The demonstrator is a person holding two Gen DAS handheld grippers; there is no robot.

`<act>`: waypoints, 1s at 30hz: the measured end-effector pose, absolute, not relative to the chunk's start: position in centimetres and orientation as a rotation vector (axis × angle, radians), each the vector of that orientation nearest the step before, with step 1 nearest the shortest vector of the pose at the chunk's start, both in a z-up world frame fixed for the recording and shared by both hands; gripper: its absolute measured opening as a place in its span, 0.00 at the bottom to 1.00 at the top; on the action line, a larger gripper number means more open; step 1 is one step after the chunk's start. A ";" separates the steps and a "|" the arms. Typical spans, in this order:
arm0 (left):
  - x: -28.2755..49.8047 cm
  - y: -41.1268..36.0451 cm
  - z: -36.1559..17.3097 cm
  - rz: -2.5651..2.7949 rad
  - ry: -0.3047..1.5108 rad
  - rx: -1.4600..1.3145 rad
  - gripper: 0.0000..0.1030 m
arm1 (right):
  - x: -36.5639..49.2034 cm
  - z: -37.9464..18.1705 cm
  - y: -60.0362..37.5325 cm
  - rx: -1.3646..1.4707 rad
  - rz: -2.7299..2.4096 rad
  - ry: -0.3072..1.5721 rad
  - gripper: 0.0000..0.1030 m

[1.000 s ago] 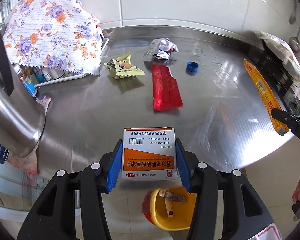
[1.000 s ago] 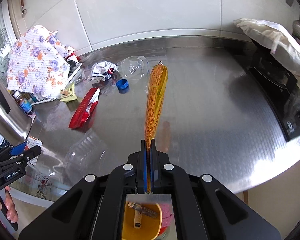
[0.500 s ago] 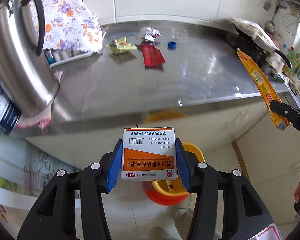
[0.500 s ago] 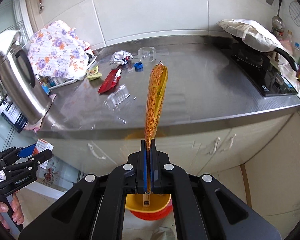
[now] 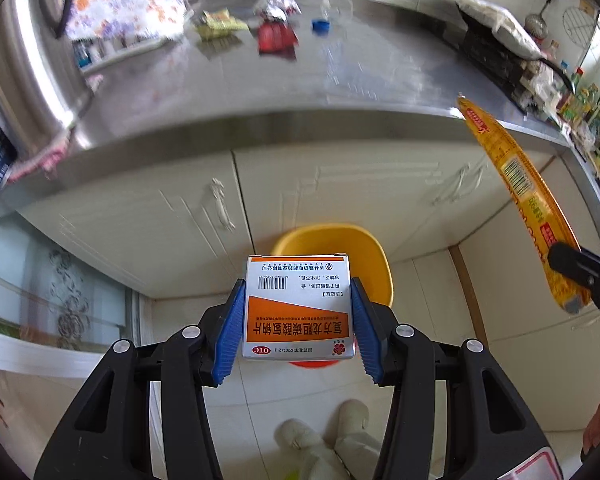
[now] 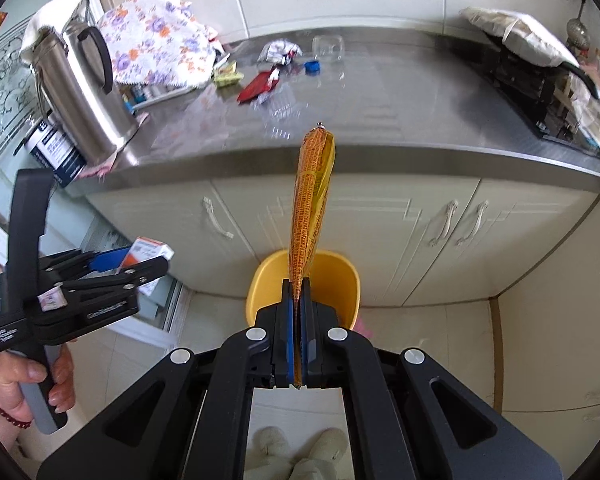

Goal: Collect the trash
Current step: 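Carry the medicine box and orange sleeve down over the yellow bin, then open both tools to drop the medicine box and sleeve into the bin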

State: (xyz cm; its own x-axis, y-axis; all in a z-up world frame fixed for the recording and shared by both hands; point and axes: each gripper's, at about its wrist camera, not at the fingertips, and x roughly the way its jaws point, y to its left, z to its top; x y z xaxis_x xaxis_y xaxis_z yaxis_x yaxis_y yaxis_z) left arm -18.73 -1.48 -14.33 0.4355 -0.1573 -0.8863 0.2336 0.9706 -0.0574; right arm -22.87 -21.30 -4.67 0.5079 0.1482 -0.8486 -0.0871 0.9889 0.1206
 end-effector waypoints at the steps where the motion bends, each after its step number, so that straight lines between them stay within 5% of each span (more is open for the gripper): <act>1: -18.8 -1.8 -15.2 -0.247 1.111 0.081 0.48 | -23.0 -5.3 -21.4 0.067 0.151 1.046 0.03; 20: -12.8 -4.0 -34.5 -0.319 1.549 0.182 0.48 | -16.9 -26.4 -23.8 0.335 0.194 1.583 0.03; 30: -10.2 -5.5 -39.4 -0.297 1.611 0.292 0.48 | -13.5 -32.4 -23.5 0.339 0.141 1.675 0.03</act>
State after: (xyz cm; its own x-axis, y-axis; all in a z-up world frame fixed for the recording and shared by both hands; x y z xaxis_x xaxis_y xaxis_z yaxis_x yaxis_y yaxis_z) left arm -10.18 -5.51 -39.38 -0.0591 0.0081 -0.9982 0.3637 0.9314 -0.0139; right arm -13.55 -23.53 -32.42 -0.0985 0.3023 -0.9481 0.1397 0.9475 0.2876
